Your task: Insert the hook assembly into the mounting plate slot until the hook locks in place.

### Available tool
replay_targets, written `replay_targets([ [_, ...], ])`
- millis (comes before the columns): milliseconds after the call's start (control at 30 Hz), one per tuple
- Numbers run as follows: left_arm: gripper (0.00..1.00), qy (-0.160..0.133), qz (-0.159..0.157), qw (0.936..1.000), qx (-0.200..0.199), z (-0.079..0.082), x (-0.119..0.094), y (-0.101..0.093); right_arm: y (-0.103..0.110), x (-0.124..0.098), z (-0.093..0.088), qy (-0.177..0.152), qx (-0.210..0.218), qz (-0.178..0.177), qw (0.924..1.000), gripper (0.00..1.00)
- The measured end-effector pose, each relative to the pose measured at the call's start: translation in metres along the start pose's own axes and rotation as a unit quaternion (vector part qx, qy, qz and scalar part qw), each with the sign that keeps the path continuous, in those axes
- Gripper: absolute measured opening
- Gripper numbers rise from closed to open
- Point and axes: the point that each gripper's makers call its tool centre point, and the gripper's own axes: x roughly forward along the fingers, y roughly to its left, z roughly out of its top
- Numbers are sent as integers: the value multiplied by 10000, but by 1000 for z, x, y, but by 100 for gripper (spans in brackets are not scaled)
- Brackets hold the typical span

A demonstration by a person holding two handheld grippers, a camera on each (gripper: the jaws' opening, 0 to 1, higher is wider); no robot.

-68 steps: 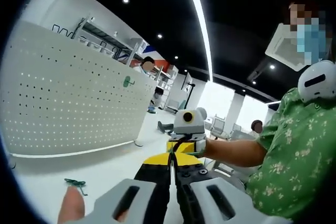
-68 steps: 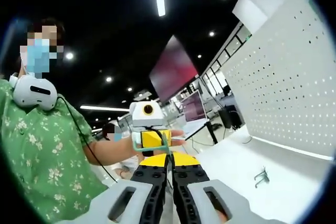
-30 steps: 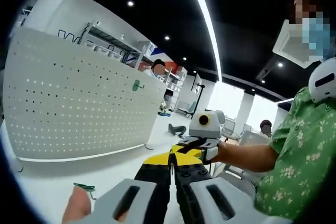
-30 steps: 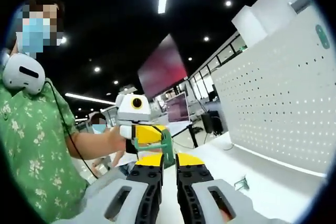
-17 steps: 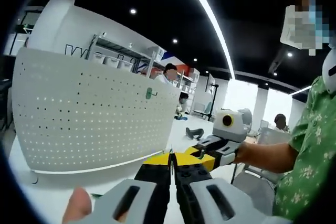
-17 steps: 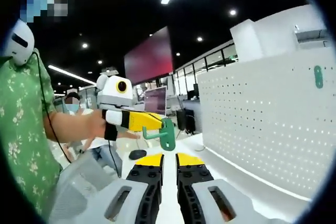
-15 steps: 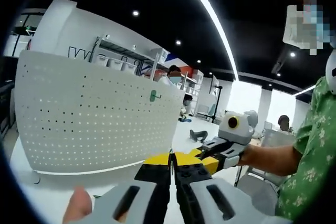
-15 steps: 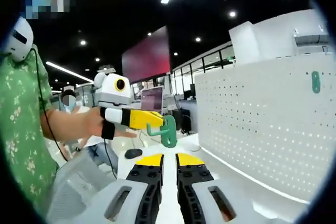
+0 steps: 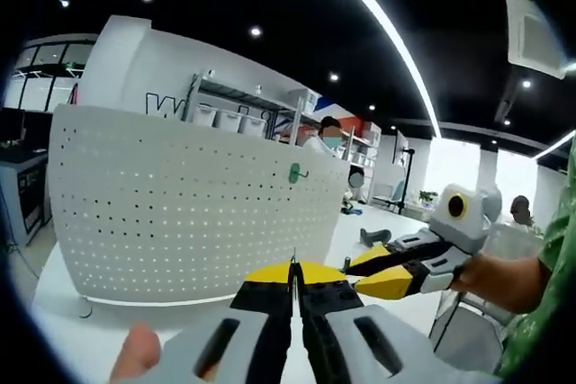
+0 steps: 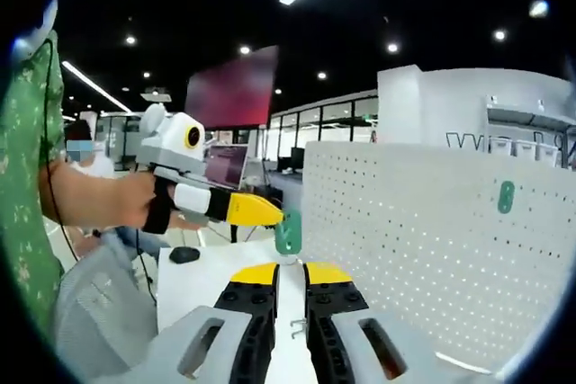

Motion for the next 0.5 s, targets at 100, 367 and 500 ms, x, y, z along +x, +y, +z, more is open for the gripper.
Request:
replay_targets([
  [100, 1, 15, 59, 10000, 4, 0, 3, -1, -2, -1, 5, -51, 1, -111, 9999, 10],
  [367, 1, 59, 139, 9999, 66, -1, 12, -10, -8, 1, 17, -29, -596, -488, 9970, 10],
  [500, 1, 62, 108, 9999, 3, 0, 16, -18, -8, 5, 16, 103, -880, -606, 9942, 9],
])
